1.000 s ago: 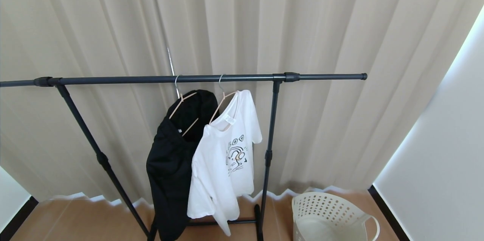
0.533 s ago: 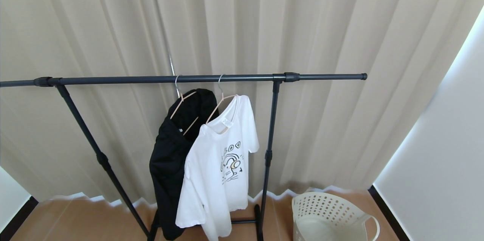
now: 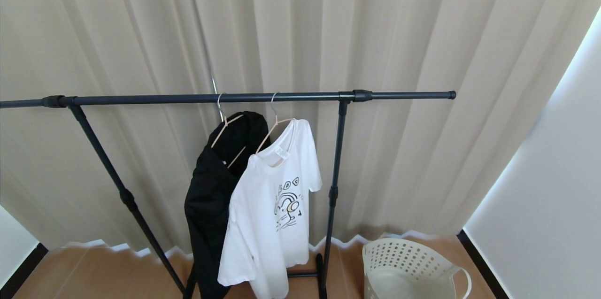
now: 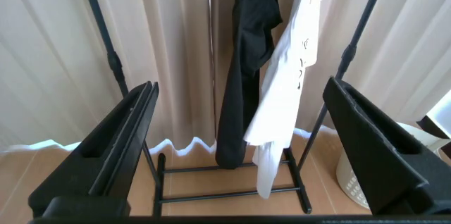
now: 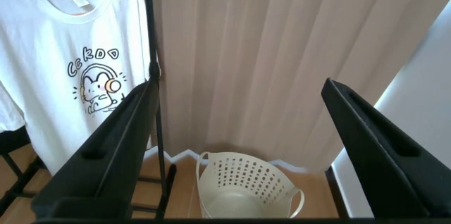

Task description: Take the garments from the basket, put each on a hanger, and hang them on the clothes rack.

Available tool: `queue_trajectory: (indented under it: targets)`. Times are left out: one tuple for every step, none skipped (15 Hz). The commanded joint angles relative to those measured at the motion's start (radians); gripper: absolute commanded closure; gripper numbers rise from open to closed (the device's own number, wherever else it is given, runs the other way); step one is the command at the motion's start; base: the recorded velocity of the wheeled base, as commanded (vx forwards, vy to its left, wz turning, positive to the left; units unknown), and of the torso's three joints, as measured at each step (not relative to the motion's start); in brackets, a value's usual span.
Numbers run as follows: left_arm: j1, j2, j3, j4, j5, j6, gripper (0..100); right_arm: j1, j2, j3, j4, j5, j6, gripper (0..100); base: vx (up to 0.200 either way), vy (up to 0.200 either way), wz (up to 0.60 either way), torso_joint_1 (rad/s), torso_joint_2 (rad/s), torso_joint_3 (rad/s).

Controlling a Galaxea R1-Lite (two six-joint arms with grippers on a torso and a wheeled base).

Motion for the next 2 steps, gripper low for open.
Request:
queue_trajectory:
  targets:
    - [0.000,0.001,0.000,0.001,0.000,0.000,0,0.000,0.000,0.000,0.000,0.000,0.000,0,0.000,0.000,0.00,0.000,0.00,0.000]
    - [0.000,0.001,0.000,0.001,0.000,0.000,0,0.000,0.000,0.000,0.000,0.000,-0.002,0,0.000,0.000,0.00,0.000,0.00,0.000]
